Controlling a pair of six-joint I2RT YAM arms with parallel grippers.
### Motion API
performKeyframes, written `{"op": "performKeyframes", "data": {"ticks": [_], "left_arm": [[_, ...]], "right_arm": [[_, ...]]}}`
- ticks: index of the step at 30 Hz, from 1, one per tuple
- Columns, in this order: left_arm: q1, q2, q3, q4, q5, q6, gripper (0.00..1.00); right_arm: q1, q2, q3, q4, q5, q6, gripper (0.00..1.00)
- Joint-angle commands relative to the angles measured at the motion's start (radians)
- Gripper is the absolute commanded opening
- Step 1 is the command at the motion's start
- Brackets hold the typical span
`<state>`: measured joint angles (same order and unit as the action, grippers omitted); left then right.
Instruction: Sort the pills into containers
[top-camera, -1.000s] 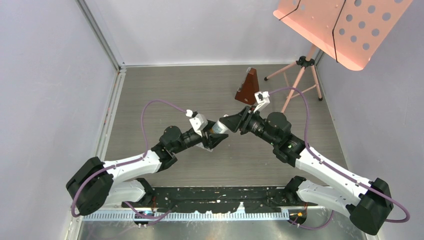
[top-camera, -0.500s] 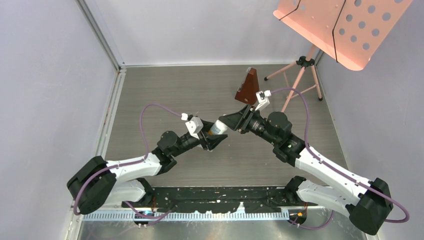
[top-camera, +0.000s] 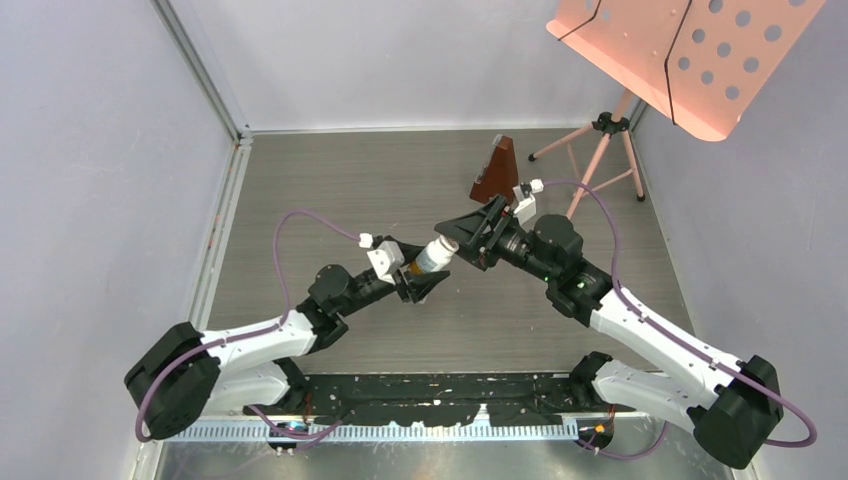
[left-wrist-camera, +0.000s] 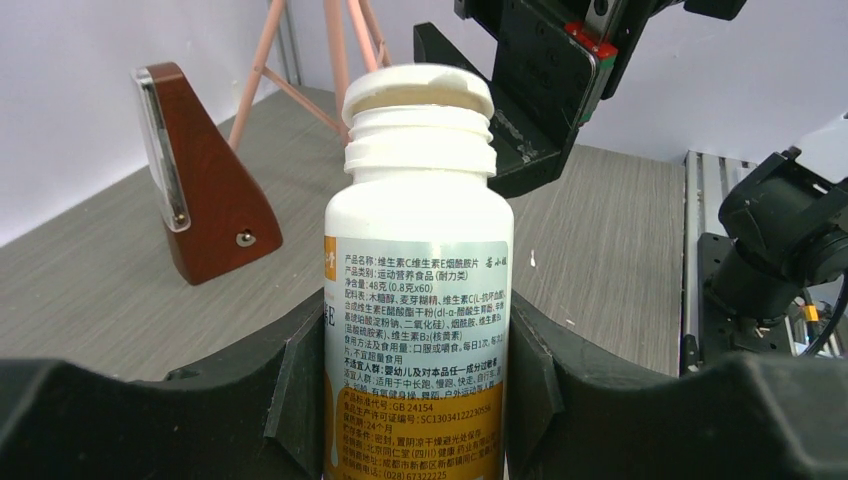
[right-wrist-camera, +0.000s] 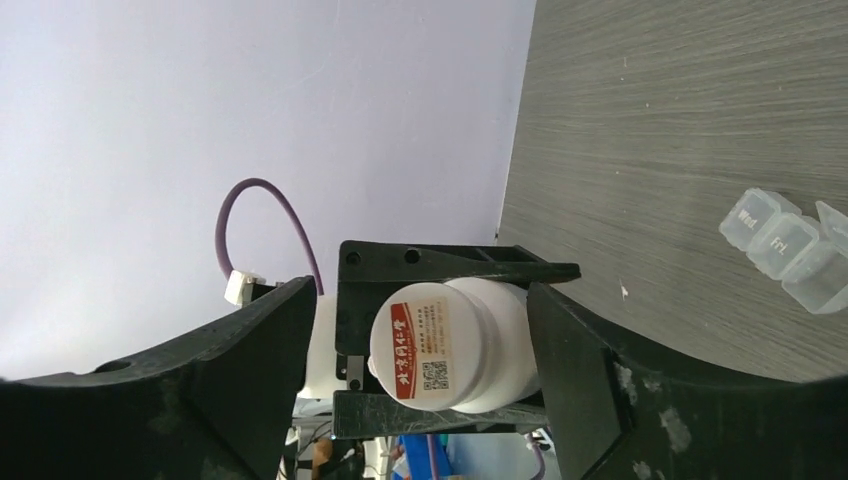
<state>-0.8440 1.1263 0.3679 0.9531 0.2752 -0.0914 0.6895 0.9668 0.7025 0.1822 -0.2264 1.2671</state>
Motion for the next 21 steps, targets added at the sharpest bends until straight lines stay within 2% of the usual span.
{"op": "performKeyframes", "data": {"ticks": [1, 5, 7, 10, 14, 21], "left_arm": [[0.003, -0.060, 0.011, 0.013, -0.009, 0.054, 0.00], [0.003, -0.073, 0.017, -0.018, -0.011, 0.057, 0.00], [0.003, -0.074, 0.017, -0.021, -0.014, 0.055, 0.00], [0.003, -0.070, 0.022, -0.028, -0.008, 0.050, 0.00], [0.003, -0.067, 0.026, -0.030, -0.005, 0.043, 0.00], [0.005, -0.064, 0.037, -0.037, -0.003, 0.042, 0.00]], "right_arm": [[0.002, -0.013, 0.102, -0.114, 0.038, -0.096, 0.85], [0.002, -0.015, 0.164, -0.173, 0.070, -0.408, 0.91], [0.002, -0.025, 0.165, -0.168, 0.049, -0.561, 0.95], [0.001, -0.039, 0.164, -0.168, -0.008, -0.786, 0.96], [-0.002, -0.035, 0.230, -0.255, -0.081, -0.916, 0.96], [-0.004, -0.013, 0.298, -0.397, -0.034, -0.989, 0.95]]}}
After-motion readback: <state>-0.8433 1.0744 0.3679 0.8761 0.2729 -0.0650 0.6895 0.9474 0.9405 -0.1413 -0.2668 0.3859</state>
